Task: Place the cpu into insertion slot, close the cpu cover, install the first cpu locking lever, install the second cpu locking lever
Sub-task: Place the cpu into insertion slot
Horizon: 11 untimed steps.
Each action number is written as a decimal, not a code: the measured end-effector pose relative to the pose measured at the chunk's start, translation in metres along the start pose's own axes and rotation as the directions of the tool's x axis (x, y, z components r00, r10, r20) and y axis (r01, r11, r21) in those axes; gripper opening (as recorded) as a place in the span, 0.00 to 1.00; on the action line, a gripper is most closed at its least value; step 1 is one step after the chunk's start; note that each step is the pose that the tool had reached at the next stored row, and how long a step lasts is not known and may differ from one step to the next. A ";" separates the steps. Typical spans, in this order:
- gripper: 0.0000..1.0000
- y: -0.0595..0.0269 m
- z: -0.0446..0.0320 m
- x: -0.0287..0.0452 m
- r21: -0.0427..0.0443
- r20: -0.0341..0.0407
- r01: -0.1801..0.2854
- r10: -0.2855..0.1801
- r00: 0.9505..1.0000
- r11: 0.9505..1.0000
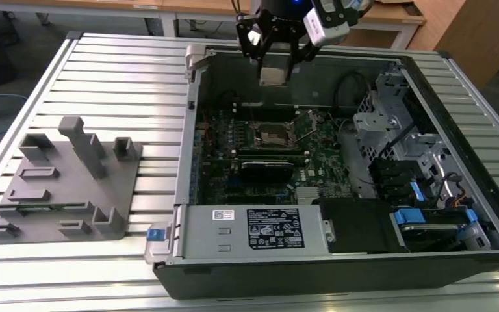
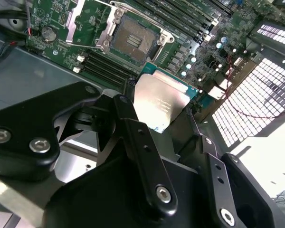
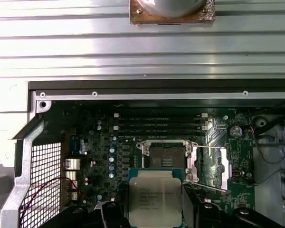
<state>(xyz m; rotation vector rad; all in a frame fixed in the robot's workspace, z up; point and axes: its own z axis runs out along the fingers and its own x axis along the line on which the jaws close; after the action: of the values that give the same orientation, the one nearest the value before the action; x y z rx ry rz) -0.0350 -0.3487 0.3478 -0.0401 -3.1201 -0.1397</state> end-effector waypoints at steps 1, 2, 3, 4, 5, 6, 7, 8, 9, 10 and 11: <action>0.54 0.0000 0.0005 -0.0001 0.000 0.000 0.000 0.000 1.000 1.000; 0.54 0.0000 0.0005 0.0000 0.000 0.000 0.000 0.000 1.000 1.000; 0.54 0.0000 0.0005 -0.0001 0.000 0.000 0.000 0.000 1.000 1.000; 0.54 -0.0001 0.0006 -0.0001 0.000 0.000 0.000 0.000 1.000 1.000; 0.54 -0.0001 0.0008 -0.0001 0.000 0.000 0.000 0.000 1.000 1.000; 0.54 -0.0001 0.0010 -0.0001 0.000 0.000 0.000 0.000 1.000 1.000; 0.54 -0.0001 0.0010 -0.0001 0.000 0.000 0.000 0.000 1.000 1.000; 0.54 -0.0001 0.0011 -0.0001 0.000 0.000 0.000 0.000 1.000 1.000; 0.54 -0.0001 0.0013 -0.0001 0.000 0.000 0.000 0.000 1.000 1.000; 0.54 -0.0001 0.0015 -0.0001 0.000 0.000 0.000 0.000 1.000 1.000; 0.54 -0.0002 0.0018 -0.0001 0.000 0.000 0.000 0.000 1.000 1.000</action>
<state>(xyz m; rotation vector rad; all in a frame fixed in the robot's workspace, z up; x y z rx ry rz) -0.0350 -0.3487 0.3460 -0.0400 -3.1201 -0.1397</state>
